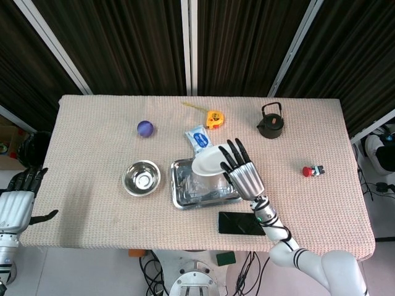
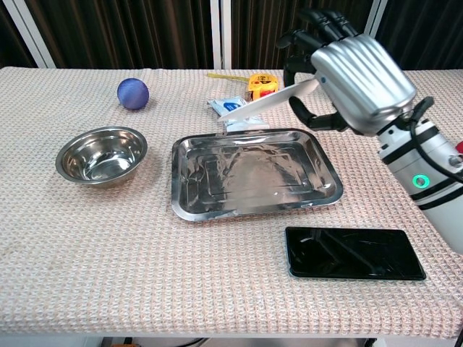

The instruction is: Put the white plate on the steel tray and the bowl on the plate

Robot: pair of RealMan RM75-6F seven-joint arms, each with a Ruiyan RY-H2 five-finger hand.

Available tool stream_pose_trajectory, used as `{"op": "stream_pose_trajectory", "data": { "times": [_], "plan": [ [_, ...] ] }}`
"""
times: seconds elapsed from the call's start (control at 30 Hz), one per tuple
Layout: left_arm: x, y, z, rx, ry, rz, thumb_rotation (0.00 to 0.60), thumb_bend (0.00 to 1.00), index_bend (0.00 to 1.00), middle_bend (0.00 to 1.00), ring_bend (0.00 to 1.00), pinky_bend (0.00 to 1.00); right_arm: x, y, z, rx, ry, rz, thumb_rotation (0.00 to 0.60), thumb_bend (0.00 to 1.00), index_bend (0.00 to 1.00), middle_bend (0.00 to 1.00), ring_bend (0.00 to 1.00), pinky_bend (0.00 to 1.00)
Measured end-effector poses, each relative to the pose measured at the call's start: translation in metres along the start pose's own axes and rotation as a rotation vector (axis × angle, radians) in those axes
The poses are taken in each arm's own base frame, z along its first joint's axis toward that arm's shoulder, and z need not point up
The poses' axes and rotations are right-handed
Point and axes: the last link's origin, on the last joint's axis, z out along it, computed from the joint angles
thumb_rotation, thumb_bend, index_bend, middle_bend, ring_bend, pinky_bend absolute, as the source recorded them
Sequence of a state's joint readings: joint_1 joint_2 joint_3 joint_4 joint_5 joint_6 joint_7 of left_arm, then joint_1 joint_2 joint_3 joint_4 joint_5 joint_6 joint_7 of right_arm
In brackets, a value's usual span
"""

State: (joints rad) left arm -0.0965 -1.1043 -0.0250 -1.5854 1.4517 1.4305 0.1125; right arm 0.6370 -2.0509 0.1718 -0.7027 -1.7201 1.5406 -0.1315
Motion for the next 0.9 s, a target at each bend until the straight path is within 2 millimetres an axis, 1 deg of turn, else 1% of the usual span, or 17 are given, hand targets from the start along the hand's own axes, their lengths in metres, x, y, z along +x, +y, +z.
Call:
{"op": "stream_pose_trajectory", "data": {
  "times": [0.13,0.23,0.33,0.57,0.77,0.83,0.9],
  "plan": [
    [0.000,-0.003,0.000,0.008,-0.002,0.000,0.505,0.02,0.04,0.03,0.03,0.11,-0.017,-0.013,0.008,0.014,-0.039,0.020,0.600,0.52,1.00,0.18,0.00,0.00],
    [-0.001,-0.004,0.000,0.009,-0.006,0.000,0.502,0.03,0.04,0.03,0.03,0.11,-0.025,-0.021,0.007,0.022,-0.062,0.049,0.600,0.52,1.00,0.18,0.00,0.00],
    [-0.001,-0.003,0.000,0.007,-0.007,-0.002,0.505,0.03,0.04,0.03,0.03,0.11,-0.030,-0.029,0.001,0.036,-0.087,0.070,0.600,0.53,1.00,0.18,0.00,0.00],
    [-0.003,-0.002,0.000,-0.001,-0.013,-0.003,0.502,0.03,0.04,0.03,0.03,0.11,-0.035,-0.041,-0.025,0.076,-0.130,0.084,0.600,0.52,1.00,0.18,0.00,0.00],
    [-0.003,-0.002,-0.001,-0.003,-0.012,-0.005,0.502,0.02,0.04,0.03,0.03,0.11,-0.035,-0.048,-0.034,0.075,-0.162,0.103,0.600,0.48,1.00,0.16,0.00,0.00],
    [-0.002,-0.003,-0.001,-0.002,-0.010,-0.005,0.504,0.02,0.04,0.03,0.03,0.11,-0.035,-0.048,-0.036,0.078,-0.172,0.109,0.600,0.47,0.97,0.15,0.00,0.00],
    [-0.002,-0.003,-0.001,-0.001,-0.010,-0.005,0.501,0.02,0.04,0.03,0.03,0.11,-0.035,-0.049,-0.037,0.079,-0.187,0.118,0.600,0.41,0.85,0.12,0.00,0.00]
  ]
}}
